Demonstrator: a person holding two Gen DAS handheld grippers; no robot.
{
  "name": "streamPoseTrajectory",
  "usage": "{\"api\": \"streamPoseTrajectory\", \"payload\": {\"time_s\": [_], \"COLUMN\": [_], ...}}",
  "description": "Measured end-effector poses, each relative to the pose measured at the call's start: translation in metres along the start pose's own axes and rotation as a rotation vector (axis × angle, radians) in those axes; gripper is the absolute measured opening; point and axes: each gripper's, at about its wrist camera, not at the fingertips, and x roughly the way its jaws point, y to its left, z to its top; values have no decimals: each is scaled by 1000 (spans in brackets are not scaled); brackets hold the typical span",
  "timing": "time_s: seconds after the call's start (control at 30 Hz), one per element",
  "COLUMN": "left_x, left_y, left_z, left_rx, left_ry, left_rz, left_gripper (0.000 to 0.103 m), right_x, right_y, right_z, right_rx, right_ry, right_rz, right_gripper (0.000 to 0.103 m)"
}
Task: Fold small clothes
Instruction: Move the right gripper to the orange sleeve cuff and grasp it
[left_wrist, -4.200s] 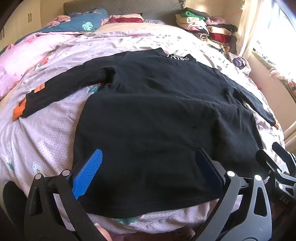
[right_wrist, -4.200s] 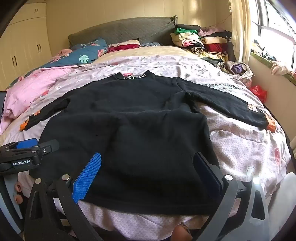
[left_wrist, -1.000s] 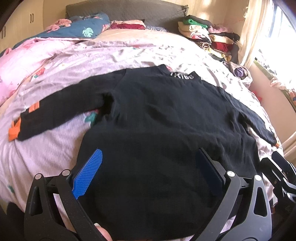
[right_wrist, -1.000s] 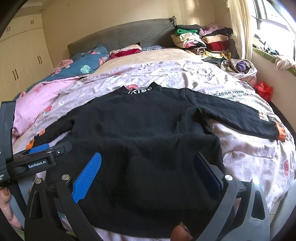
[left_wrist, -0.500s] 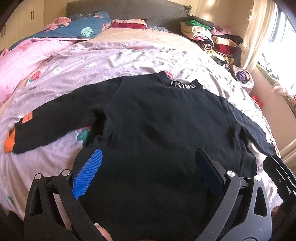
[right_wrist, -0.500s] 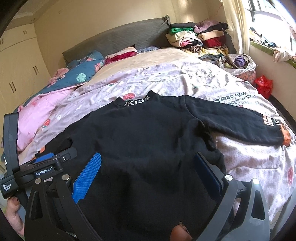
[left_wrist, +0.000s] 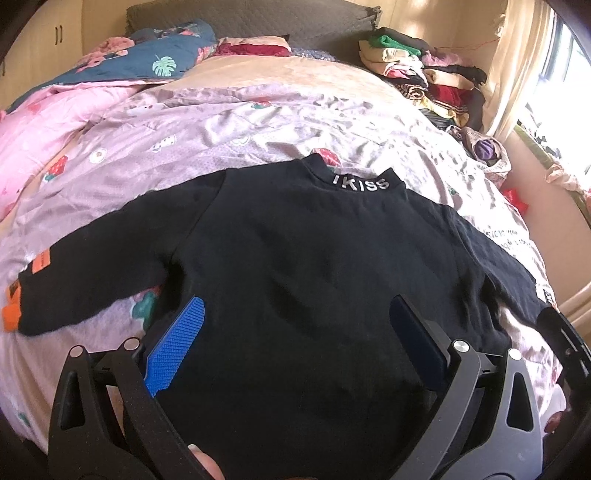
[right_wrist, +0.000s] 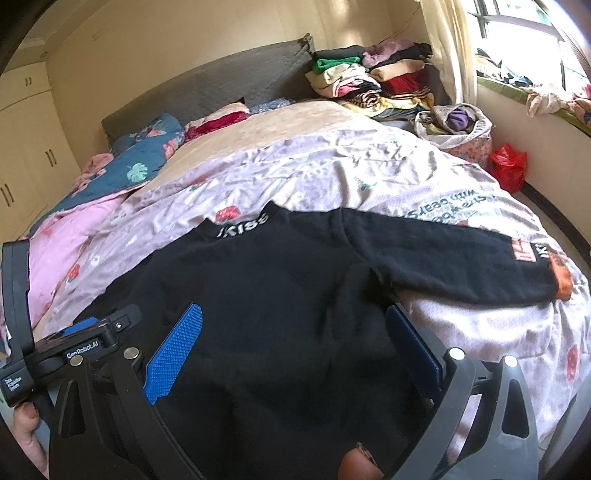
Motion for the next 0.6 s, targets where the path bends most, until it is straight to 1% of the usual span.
{"api": "streamPoseTrajectory", "payload": {"time_s": [0.2, 0.33, 0.47, 0.6], "left_x": [8, 15, 23, 34], "left_y": [-5, -10, -18, -26], "left_z": [17, 30, 44, 55], "left_rx": [1, -1, 12, 9], "left_ry": [-9, 0, -2, 7], "left_rz": [4, -11, -8, -16], "left_gripper": [94, 94, 94, 94], "right_x": [7, 12, 21, 27], "right_y": [-12, -21, -28, -36], "right_z": [28, 47, 66, 75], "right_rx": [32, 67, 104, 131], "right_ry": [-27, -55, -58, -78], "right_rz": [-45, -72, -75, -90], "right_gripper": [99, 99, 99, 99]}}
